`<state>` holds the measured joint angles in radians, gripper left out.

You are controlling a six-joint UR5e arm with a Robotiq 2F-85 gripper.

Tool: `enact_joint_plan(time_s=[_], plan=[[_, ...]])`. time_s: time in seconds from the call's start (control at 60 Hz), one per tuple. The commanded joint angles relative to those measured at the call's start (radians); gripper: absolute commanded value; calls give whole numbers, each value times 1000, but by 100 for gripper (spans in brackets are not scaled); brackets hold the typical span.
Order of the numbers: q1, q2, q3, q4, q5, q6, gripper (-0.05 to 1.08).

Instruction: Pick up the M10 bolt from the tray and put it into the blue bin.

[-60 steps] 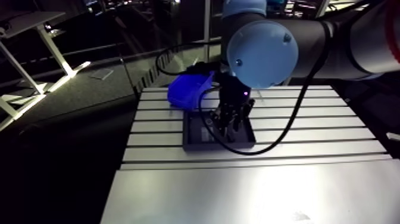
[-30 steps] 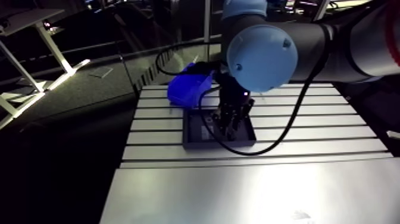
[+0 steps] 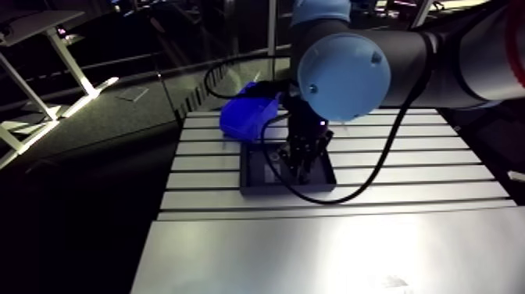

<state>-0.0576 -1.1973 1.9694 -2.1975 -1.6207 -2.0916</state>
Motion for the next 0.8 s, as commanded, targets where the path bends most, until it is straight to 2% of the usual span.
enact_joint_plan(time_s=[0.017, 0.683, 0.8], plan=[[1, 0, 1, 0, 0, 0, 60], [1, 2, 1, 0, 0, -2, 65], [1, 2, 0, 0, -2, -2, 69]])
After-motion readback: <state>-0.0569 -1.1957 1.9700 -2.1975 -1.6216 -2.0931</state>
